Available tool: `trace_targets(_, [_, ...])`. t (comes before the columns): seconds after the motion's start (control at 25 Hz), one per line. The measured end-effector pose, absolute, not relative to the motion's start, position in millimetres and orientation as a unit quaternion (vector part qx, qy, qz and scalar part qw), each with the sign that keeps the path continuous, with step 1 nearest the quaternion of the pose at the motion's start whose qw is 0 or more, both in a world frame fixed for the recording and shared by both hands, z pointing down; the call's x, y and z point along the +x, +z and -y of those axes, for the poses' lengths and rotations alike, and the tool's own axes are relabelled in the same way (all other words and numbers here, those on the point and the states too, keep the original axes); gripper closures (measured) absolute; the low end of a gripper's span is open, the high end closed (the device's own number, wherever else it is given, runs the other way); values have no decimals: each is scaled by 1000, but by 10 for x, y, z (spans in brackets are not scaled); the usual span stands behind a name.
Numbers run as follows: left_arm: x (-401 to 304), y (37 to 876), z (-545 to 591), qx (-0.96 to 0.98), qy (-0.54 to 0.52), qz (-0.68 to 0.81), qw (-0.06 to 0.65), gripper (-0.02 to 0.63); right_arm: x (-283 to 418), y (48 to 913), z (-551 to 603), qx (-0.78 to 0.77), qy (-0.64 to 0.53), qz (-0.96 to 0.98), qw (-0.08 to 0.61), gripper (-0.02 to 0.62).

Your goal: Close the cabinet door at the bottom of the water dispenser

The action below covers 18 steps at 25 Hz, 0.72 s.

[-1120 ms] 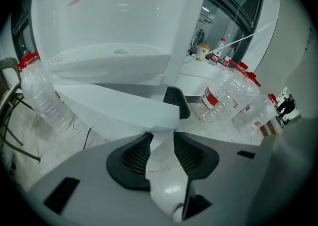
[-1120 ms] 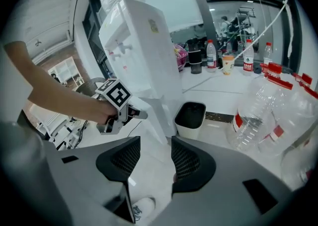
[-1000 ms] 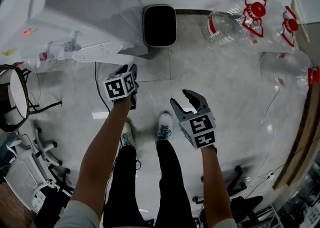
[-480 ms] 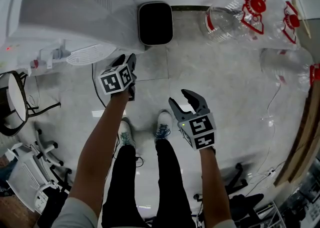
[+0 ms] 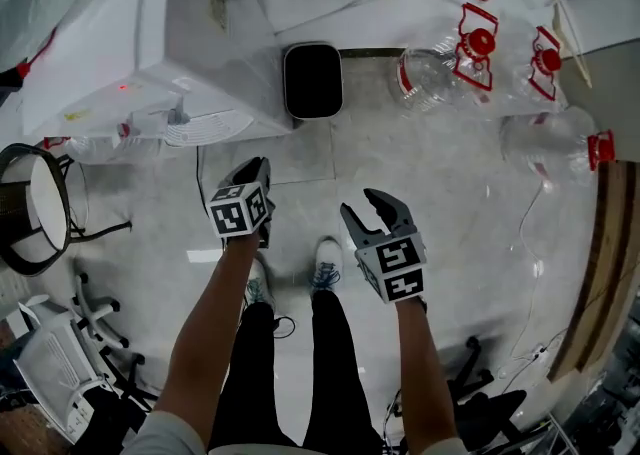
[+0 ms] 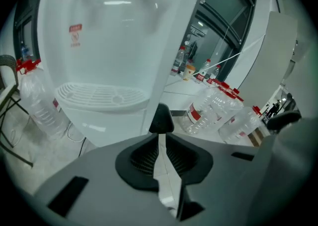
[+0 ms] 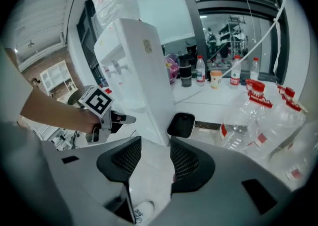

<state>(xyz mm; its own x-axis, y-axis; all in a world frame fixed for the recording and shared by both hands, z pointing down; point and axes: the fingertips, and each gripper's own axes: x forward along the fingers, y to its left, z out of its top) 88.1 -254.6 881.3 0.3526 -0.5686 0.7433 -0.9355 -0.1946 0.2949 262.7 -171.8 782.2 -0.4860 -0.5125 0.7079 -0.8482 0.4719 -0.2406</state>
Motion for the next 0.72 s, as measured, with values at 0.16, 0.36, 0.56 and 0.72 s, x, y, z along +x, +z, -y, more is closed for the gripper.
trace_targets(0.16, [824, 8130, 2339, 756, 234, 490, 366, 573, 2568, 7152, 1800, 440, 273, 811, 271, 424])
trace_targets(0.36, [619, 7039, 2182, 791, 226, 456, 338, 583, 2527, 6326, 1868, 487, 254, 791, 268, 566])
trace_targets(0.56, [216, 5913, 2051, 825, 226, 443, 269, 584, 2441, 5497, 1889, 507, 217, 790, 268, 567])
trace_targets(0.72, [-175, 5045, 1930, 841, 215, 448, 216, 584, 2248, 4754, 1847, 511, 160, 800, 268, 567])
